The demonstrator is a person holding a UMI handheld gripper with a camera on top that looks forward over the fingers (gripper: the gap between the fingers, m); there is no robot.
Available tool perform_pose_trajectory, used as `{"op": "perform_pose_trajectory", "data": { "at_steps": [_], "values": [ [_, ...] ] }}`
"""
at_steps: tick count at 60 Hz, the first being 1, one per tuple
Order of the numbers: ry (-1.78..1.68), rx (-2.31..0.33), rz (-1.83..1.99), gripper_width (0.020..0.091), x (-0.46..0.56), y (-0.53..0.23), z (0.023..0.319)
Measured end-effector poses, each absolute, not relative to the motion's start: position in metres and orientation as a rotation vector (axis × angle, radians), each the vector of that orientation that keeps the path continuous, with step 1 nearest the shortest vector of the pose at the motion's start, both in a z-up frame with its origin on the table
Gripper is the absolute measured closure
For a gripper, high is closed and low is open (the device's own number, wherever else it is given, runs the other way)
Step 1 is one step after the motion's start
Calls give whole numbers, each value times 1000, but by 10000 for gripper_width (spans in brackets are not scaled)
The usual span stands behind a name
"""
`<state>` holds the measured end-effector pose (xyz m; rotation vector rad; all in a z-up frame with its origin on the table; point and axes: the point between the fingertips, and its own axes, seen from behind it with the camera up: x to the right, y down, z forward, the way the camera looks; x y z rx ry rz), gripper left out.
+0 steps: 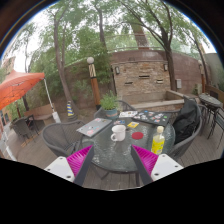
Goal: Pour water
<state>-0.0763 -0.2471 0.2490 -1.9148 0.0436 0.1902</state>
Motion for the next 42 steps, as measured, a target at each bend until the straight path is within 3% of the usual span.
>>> {"op": "perform_pose_trajectory", "data": {
  "at_steps": [7, 23, 37, 42],
  "values": [
    [35, -1909, 149, 277, -53, -242, 234],
    [81, -1909, 52, 284, 70, -177, 136],
    [50, -1836, -7, 274, 131, -86, 93],
    [30, -1793, 5, 269, 135, -57, 92]
  ]
}}
